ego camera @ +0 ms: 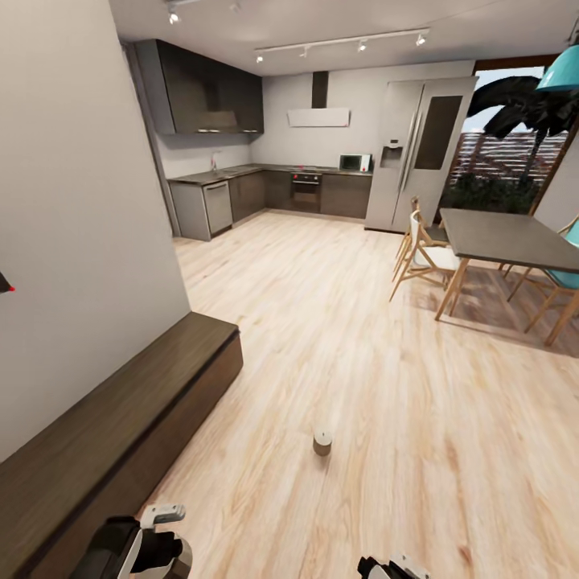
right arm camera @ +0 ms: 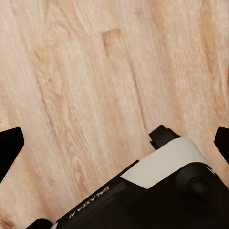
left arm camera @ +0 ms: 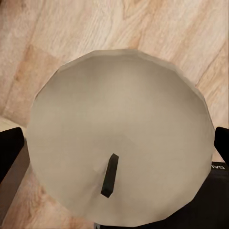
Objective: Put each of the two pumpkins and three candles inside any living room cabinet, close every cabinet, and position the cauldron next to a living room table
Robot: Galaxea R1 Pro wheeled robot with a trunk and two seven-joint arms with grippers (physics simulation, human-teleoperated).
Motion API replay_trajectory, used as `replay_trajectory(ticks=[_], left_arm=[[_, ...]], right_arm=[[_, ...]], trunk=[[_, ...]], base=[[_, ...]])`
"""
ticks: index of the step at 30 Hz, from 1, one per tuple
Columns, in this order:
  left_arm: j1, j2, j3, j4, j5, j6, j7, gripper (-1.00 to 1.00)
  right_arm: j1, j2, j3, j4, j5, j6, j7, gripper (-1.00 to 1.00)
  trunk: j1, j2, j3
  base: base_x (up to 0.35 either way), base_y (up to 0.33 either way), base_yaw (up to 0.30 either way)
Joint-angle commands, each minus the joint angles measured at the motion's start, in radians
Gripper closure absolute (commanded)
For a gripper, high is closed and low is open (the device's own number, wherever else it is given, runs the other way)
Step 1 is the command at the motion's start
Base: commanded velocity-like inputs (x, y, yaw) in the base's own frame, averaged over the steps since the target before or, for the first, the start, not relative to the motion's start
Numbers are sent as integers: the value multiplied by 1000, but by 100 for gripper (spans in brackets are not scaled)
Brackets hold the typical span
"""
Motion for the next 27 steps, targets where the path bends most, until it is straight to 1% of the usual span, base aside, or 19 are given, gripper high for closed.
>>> replay_trajectory(ticks=[1, 2, 6, 21, 27], left_arm=[[0, 0, 0, 0, 0, 0, 0, 100], [0, 0, 0, 0, 0, 0, 0, 100], [0, 0, 0, 0, 0, 0, 0, 100], [0, 0, 0, 0, -1, 0, 0, 100], [0, 0, 0, 0, 0, 0, 0, 100]], right_arm=[[0, 0, -2, 0, 0, -1, 0, -100], [0, 1, -2, 1, 0, -20, 0, -100], [0, 1, -3, 1, 0, -30, 2, -100], [0, 2, -5, -5, -1, -31, 3, -100], [0, 2, -4, -6, 0, -30, 3, -100]], trunk=[[0, 0, 0], [0, 0, 0], [0, 0, 0], [0, 0, 0], [0, 0, 0]], base=[[257, 0, 0], [257, 0, 0], [257, 0, 0], [253, 0, 0], [245, 0, 131]])
